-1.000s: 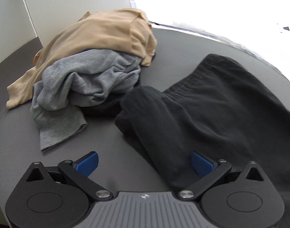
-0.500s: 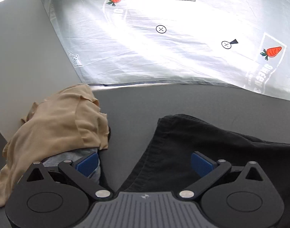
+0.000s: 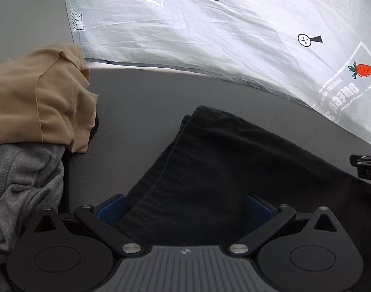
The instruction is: Fold clothes
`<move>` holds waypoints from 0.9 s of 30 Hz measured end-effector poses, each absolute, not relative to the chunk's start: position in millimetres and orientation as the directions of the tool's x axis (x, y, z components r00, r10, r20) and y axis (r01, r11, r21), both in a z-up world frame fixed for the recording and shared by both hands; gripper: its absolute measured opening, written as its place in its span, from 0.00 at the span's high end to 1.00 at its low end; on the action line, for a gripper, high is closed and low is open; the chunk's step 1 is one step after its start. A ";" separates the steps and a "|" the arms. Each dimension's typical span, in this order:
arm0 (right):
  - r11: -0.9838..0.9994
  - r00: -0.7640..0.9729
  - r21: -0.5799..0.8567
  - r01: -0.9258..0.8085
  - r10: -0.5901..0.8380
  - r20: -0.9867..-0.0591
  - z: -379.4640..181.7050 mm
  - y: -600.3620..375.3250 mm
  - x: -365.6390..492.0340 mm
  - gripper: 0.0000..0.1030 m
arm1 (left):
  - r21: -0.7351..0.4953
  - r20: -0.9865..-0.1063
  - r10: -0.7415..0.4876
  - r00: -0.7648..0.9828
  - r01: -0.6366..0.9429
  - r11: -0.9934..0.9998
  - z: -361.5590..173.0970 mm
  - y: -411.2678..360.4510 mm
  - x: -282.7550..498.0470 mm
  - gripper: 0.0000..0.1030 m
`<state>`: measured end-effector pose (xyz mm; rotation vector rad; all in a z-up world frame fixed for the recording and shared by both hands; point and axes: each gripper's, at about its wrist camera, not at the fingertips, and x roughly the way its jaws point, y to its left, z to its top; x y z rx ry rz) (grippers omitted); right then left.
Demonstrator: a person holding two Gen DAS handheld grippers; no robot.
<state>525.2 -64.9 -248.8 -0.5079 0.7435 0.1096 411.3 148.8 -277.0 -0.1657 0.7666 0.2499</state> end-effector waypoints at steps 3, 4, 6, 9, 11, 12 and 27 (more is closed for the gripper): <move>0.890 0.740 -0.385 -0.245 -0.085 -0.667 -231.0 -83.1 500.0 0.43 | -0.036 -0.683 0.193 0.704 -0.297 0.954 -283.1 151.7 403.9 0.00; 0.891 0.739 -0.385 -0.240 -0.089 -0.667 -226.6 -88.9 486.3 0.42 | -0.038 -0.677 0.196 0.709 -0.301 0.953 -284.5 152.5 402.3 0.00; 0.899 0.724 -0.370 -0.233 -0.095 -0.684 -219.0 -104.9 449.9 0.39 | -0.009 -0.672 0.217 0.708 -0.301 0.954 -284.1 148.9 404.0 0.00; 0.918 0.681 -0.335 -0.211 -0.108 -0.725 -209.0 -136.0 388.9 0.26 | -0.013 -0.676 0.217 0.704 -0.306 0.952 -282.6 150.4 406.8 0.00; 0.939 0.640 -0.281 -0.196 -0.095 -0.763 -204.4 -154.4 344.7 0.19 | -0.002 -0.694 0.232 0.682 -0.325 0.946 -279.3 150.7 409.5 0.00; 0.947 0.626 -0.263 -0.183 -0.094 -0.774 -202.1 -164.3 322.5 0.16 | 0.006 -0.707 0.240 0.665 -0.334 0.943 -275.7 148.5 410.1 0.00; 0.860 0.550 -0.498 0.109 -0.469 -0.691 -247.9 -288.7 166.3 0.04 | -0.038 -0.761 -0.125 0.637 0.148 0.988 -246.4 -69.5 325.6 0.00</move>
